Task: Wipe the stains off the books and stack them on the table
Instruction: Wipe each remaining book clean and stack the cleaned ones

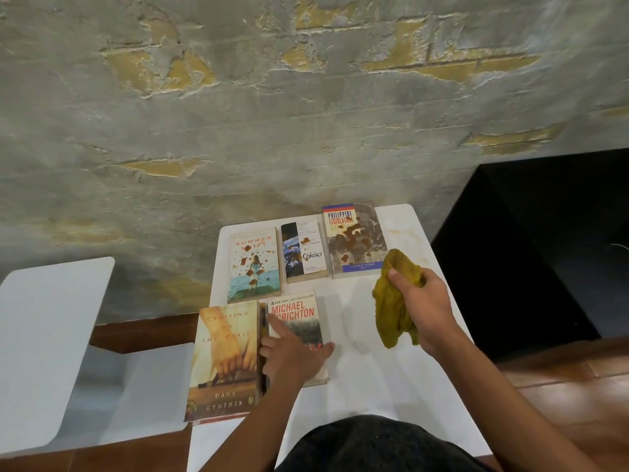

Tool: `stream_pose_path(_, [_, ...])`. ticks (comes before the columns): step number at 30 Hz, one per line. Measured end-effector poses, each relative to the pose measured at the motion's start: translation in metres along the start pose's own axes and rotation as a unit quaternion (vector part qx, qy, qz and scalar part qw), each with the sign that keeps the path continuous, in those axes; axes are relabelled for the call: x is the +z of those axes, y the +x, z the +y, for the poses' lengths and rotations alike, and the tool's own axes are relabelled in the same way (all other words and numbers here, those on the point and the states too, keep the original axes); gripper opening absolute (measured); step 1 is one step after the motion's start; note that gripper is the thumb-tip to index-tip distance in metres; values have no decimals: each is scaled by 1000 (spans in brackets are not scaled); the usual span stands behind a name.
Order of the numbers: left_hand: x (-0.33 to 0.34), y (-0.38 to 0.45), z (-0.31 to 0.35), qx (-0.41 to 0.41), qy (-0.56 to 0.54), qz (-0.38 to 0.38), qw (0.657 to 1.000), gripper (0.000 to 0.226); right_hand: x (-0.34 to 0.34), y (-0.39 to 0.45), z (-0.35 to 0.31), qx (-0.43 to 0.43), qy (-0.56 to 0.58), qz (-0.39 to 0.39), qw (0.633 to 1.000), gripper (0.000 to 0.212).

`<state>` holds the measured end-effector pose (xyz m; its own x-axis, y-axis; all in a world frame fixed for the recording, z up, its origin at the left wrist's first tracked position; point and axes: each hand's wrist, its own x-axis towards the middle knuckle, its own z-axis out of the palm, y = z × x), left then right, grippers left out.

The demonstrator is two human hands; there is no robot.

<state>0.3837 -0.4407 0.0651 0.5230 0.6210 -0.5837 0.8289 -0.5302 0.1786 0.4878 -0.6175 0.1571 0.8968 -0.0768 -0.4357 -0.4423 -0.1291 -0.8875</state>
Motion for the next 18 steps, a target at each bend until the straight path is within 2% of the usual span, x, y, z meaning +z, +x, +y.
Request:
stream_pose_path(8, [-10,-4,4,-16,9,-9,1000,144,-9,3,8,8,17,-13,1000,19])
stream_pose_path(14, [-15,-9,8,-17,20,-9,1000,145,-16,10,21,38,16,-14,999,24])
stream_pose_path(18, [-26,-4,16,-23,54,-33,998,154,-24,18,28,0,-62,-2,998,35])
